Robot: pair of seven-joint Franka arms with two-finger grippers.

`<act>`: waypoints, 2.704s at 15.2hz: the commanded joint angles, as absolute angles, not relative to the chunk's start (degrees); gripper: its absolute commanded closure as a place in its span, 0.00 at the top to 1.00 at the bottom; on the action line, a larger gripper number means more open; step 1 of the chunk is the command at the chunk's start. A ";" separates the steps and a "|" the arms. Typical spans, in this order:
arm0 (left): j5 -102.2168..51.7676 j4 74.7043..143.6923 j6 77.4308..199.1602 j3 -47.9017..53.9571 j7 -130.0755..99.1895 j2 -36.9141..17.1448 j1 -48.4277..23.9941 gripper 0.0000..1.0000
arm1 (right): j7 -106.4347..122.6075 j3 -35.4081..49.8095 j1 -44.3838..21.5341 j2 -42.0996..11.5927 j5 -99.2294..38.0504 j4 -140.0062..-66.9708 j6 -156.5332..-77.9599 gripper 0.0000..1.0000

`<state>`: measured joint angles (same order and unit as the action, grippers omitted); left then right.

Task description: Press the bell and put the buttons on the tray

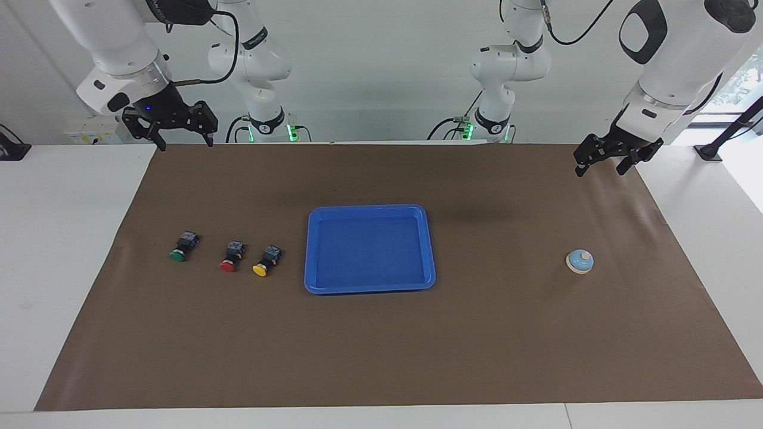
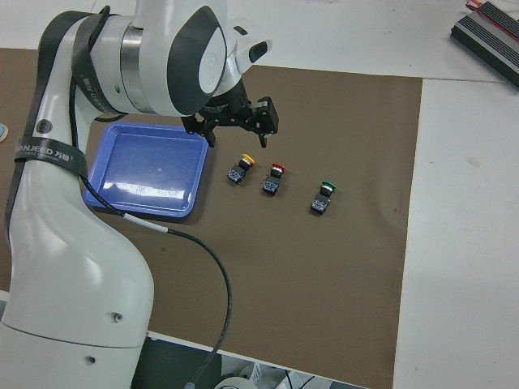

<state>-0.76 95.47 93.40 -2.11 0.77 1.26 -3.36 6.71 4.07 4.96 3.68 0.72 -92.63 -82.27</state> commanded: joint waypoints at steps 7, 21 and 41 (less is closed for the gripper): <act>-0.70 96.15 94.74 -2.72 0.26 1.58 -4.04 1.00 | 7.82 4.48 5.62 4.75 1.23 -93.69 -82.00 1.00; -0.62 98.79 98.08 -3.08 -0.09 -0.34 -2.37 0.00 | 7.82 4.48 5.62 4.75 1.23 -93.69 -82.00 1.00; -0.26 103.71 123.21 -3.08 5.19 -19.06 2.73 0.00 | 7.82 4.48 5.63 4.75 1.23 -93.69 -82.00 1.00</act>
<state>-0.76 103.21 120.73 -2.89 4.68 -17.70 3.23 6.71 4.07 4.98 3.68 0.72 -92.63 -82.27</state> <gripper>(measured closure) 0.991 0.000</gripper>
